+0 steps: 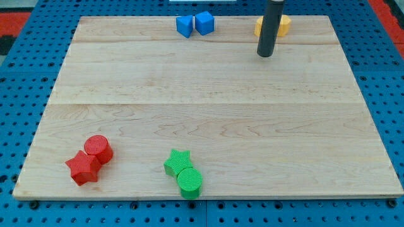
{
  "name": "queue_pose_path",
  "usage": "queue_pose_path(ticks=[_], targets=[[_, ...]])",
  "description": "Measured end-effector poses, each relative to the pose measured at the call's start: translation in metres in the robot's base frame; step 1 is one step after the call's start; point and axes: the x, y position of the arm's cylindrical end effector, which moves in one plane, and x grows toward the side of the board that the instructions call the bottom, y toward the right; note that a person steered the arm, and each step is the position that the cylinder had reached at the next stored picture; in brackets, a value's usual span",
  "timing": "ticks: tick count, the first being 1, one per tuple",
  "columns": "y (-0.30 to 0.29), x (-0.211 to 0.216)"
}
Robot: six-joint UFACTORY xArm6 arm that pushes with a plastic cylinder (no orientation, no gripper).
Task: Move your arm towards right side of the blue cube
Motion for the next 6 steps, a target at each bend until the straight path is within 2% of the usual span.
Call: queue_pose_path(ticks=[2, 3, 4, 5, 6], targets=[[0.001, 0.0], [-0.001, -0.029], [-0.049, -0.065], [-0.068, -0.092], [-0.049, -0.107]])
